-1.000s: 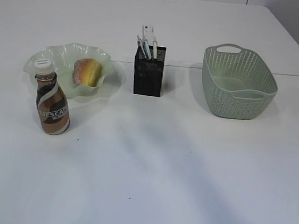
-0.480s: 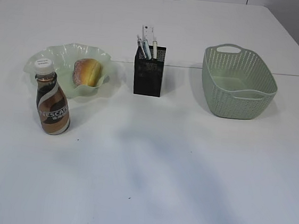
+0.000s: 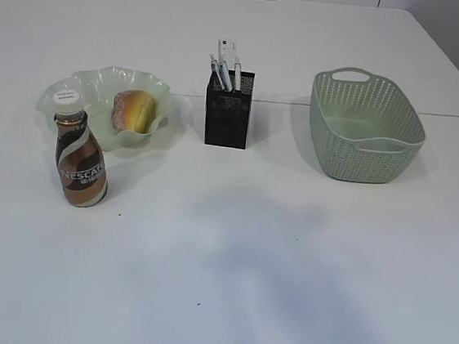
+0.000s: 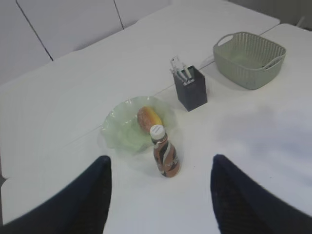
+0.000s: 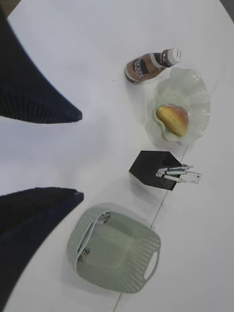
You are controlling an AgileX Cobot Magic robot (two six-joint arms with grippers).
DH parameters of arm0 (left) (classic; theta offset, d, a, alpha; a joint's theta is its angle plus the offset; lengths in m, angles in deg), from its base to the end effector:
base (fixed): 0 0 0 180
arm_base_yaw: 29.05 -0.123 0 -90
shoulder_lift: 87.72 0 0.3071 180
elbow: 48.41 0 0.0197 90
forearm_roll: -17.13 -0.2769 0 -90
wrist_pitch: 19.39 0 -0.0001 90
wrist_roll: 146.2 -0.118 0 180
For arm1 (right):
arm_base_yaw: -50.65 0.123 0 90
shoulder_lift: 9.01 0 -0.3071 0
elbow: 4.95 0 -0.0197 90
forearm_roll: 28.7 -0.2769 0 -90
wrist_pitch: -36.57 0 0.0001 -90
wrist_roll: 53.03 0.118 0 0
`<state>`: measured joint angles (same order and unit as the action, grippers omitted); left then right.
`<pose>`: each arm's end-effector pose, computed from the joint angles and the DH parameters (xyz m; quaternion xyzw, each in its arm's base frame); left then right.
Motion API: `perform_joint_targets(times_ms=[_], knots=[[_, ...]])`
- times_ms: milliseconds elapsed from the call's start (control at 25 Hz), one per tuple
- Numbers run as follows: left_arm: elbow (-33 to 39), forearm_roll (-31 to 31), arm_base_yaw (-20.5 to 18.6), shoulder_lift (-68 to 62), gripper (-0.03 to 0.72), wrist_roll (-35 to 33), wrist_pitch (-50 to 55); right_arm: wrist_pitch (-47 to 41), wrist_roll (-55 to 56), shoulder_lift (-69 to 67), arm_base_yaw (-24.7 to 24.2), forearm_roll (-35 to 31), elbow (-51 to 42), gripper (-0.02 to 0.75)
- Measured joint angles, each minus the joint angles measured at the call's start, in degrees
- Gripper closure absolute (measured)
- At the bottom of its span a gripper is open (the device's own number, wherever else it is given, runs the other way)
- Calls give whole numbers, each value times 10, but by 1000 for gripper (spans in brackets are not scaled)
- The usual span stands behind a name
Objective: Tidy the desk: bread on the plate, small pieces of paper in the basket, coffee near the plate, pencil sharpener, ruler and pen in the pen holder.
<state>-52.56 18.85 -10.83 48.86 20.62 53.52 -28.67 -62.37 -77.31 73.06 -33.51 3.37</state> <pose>0.0428 -0.0176 0.5163 0.2287 0.7977 -0.0389 0.5567 0.1930 0.0893 0.4961 -0.2445 0.8528 0.0940 0.4519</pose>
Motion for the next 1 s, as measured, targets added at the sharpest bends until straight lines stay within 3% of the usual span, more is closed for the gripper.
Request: perform_joint_targets(times_ms=[160,360,760,1000], knots=[[18,13,0,38,258,-4,0,42,0,92,0,3,-108,384],[94,15,0,106,276,-4,0,83,0,209,0,9,-230,384],[231,33,0,306,277,84,3,123,-2,391,0,-6,-371,384],[315,17,-27,360,279,73,7,126,-2,485,0,-27,-451,385]])
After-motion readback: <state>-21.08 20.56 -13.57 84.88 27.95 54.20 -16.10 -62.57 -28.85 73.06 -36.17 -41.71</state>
